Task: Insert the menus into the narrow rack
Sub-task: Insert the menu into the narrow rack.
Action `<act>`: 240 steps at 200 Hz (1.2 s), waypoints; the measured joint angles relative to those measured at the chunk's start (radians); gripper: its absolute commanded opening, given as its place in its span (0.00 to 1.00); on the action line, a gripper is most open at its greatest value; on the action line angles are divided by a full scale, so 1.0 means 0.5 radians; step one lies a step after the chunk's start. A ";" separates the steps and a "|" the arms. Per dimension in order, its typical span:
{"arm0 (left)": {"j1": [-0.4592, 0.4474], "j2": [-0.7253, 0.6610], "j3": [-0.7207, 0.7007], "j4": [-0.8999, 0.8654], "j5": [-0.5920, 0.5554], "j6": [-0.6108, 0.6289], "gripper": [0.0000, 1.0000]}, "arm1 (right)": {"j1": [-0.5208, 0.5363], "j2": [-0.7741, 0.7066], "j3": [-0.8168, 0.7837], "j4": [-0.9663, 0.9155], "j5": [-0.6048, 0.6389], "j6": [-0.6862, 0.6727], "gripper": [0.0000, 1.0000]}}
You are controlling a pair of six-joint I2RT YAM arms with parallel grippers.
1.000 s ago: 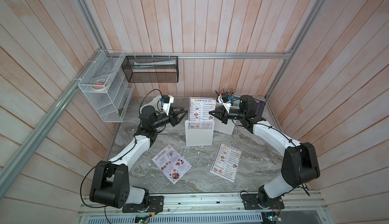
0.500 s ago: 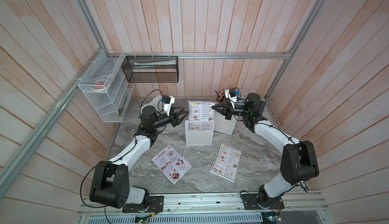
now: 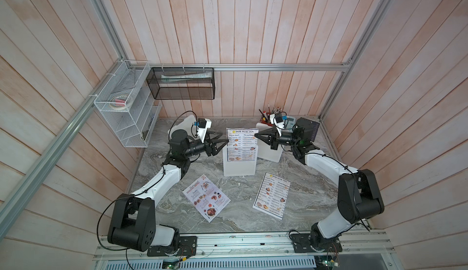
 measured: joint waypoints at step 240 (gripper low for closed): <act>0.000 -0.104 -0.034 -0.027 -0.110 0.000 0.78 | 0.058 0.002 -0.101 0.150 0.094 0.106 0.08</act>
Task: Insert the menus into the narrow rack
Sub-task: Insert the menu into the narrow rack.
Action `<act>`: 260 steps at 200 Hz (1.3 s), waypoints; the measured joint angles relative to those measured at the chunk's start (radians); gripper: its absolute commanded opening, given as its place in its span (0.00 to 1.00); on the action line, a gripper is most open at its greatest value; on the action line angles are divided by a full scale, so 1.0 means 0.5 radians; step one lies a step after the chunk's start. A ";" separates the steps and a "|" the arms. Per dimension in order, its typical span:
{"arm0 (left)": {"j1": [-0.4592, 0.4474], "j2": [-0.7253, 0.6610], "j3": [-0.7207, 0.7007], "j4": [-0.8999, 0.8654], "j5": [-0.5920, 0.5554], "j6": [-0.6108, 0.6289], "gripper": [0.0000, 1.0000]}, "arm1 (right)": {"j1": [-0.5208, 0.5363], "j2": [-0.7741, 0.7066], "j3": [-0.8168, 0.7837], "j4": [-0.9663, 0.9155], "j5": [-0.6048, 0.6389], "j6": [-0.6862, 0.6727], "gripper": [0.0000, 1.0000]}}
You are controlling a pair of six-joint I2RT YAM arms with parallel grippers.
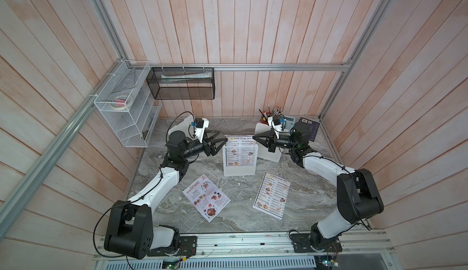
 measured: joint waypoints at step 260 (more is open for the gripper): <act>0.000 -0.009 -0.040 0.002 0.000 0.000 0.78 | 0.029 -0.098 -0.088 -0.029 0.233 -0.079 0.43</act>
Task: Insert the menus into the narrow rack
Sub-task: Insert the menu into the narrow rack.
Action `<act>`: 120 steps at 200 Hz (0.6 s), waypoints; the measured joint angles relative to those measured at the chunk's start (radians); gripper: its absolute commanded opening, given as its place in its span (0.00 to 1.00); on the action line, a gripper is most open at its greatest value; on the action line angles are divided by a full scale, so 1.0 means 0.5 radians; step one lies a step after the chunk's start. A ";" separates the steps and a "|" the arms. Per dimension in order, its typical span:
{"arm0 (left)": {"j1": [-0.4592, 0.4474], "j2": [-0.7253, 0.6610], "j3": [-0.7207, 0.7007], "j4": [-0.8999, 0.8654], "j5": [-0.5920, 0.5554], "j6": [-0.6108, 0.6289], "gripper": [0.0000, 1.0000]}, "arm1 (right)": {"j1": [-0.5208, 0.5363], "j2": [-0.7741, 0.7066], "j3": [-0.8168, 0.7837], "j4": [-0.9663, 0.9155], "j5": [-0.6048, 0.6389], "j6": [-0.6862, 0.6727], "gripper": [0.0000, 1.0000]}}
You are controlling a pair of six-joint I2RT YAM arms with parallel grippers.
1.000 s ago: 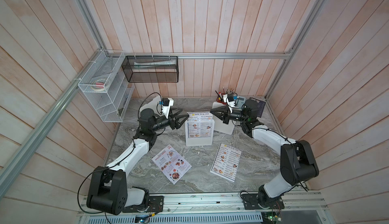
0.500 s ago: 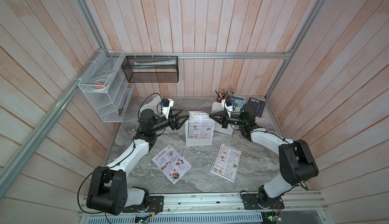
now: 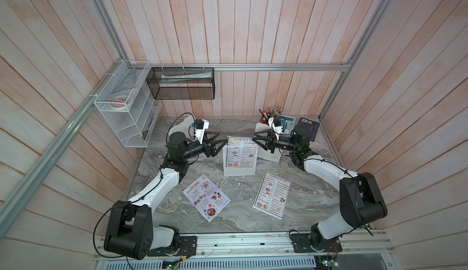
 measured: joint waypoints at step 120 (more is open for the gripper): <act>0.000 -0.017 -0.008 0.000 0.000 0.000 0.78 | 0.027 0.061 0.053 -0.121 -0.089 -0.093 0.03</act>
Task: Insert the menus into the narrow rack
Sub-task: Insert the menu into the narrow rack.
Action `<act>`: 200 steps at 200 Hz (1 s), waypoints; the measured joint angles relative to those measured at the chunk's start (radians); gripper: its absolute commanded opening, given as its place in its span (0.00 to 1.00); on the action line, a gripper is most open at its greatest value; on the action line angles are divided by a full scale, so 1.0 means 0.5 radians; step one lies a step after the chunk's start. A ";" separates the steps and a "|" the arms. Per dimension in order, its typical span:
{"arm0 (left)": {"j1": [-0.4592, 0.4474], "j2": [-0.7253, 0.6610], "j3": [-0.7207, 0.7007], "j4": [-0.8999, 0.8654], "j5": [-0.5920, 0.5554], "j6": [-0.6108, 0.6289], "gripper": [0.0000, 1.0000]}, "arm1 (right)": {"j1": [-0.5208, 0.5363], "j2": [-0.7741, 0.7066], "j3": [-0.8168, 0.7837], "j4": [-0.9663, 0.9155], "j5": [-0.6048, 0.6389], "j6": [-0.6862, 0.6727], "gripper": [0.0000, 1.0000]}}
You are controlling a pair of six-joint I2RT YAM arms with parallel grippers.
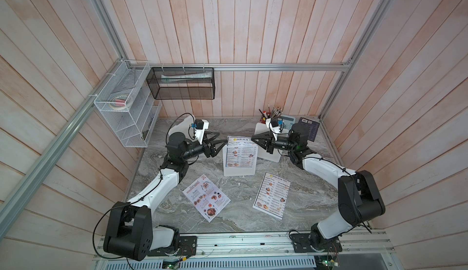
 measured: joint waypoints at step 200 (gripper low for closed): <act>0.000 -0.009 -0.014 0.001 0.000 0.000 0.78 | 0.115 -0.002 0.028 -0.347 0.139 -0.285 0.17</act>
